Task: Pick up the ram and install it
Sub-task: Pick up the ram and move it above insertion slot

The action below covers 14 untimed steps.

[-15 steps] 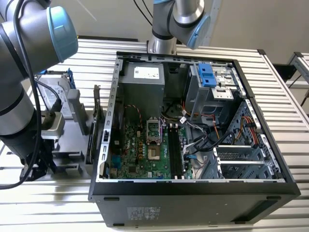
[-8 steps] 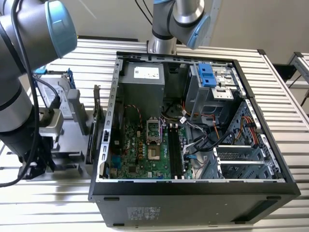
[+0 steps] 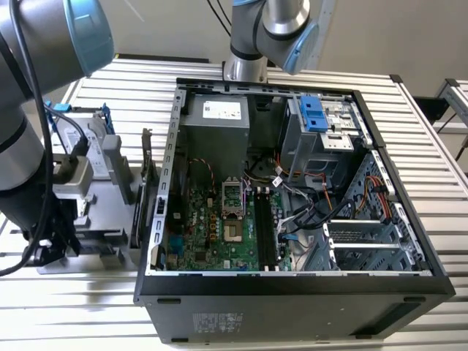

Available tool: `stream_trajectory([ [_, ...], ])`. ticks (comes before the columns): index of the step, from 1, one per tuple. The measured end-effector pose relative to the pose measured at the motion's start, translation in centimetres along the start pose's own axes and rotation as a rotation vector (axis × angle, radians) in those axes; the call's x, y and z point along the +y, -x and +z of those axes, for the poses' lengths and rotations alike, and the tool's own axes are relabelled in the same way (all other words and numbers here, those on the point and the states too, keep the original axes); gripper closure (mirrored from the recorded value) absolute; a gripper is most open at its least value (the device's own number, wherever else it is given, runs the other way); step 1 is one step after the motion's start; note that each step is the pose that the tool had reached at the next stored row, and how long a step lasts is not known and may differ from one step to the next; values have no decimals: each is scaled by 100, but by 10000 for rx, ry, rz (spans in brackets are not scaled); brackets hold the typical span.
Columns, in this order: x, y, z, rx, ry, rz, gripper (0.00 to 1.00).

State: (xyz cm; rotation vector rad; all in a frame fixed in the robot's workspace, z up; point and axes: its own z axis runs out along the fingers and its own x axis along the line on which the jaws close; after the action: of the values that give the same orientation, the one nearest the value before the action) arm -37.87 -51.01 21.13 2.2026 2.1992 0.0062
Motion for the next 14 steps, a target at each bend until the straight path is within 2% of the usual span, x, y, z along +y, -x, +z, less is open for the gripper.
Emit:
stream_trajectory([
  [3,1,1,-49,0,0,1,100],
  [8,1,0,-55,0,0,1,100],
  [10,2,1,-86,0,0,1,100],
  [14,2,1,-98,-3,-3,1,100],
])
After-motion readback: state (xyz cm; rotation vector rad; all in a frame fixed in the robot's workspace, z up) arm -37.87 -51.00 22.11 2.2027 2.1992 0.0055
